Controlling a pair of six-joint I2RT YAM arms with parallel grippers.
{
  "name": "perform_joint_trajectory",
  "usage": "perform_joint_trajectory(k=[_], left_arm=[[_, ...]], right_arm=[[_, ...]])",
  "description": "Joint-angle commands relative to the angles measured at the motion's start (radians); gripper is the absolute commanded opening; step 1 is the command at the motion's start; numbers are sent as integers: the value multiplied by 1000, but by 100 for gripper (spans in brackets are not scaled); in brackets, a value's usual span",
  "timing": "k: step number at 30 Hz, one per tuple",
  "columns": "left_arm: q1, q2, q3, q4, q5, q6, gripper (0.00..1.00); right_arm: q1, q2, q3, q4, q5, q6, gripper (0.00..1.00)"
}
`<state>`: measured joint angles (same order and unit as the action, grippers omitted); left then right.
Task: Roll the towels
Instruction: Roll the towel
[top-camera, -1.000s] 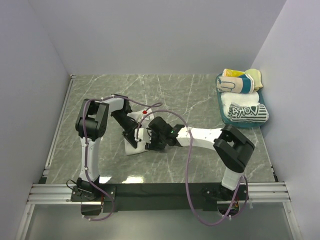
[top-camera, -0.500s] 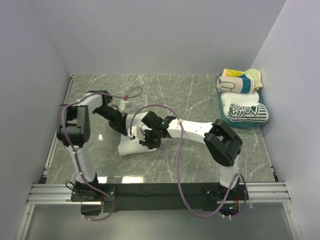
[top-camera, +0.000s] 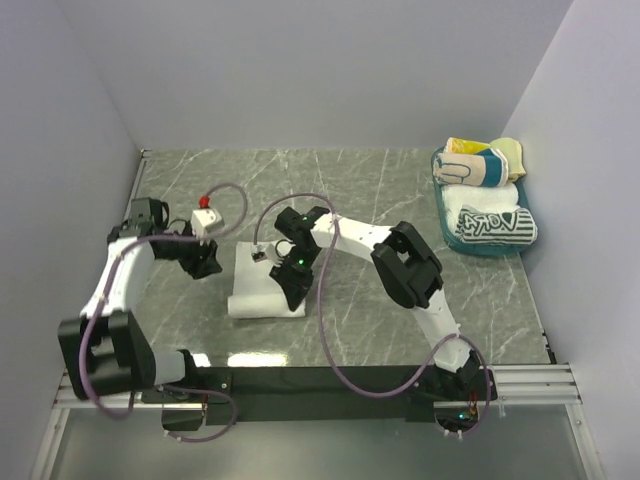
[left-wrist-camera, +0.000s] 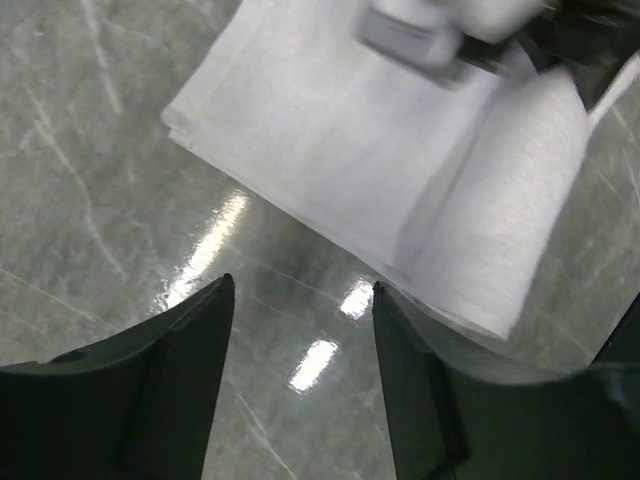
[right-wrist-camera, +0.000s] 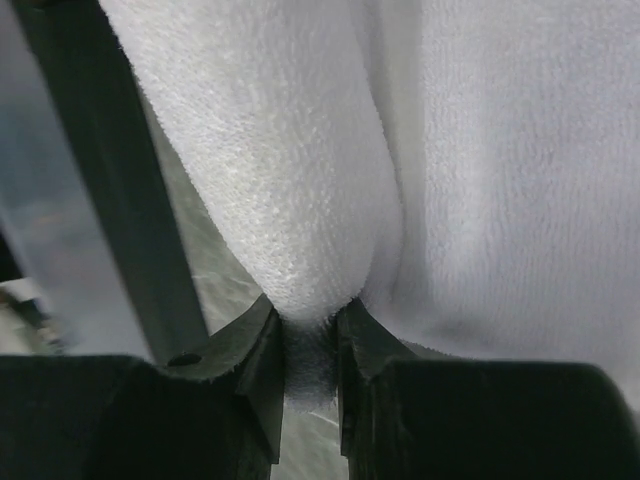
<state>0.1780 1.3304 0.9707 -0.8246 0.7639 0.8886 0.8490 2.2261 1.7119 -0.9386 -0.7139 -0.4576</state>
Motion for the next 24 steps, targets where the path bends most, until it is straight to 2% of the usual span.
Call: perform_joint_trajectory(k=[1,5,12,15,21,24], left_arm=[[-5,-132,-94,-68,28,183,64],[-83,-264,-191,-103,-37,279,68],[-395,-330,-273,-47,-139,228,71],[-480,-323,-290,-15,-176,210,72],[-578,-298,-328,160,-274,151,71],[-613,-261,-331,195,-290,147,70]], right_arm=[[7,153,-5,-193,-56,40,0],[-16,245,84,-253,-110,56,0],[-88,342,152,-276,-167,91,0],[-108,362,167,-270,-164,102,0],[-119,376,189,-269,-142,97,0],[-119,380,201,-270,-134,100,0]])
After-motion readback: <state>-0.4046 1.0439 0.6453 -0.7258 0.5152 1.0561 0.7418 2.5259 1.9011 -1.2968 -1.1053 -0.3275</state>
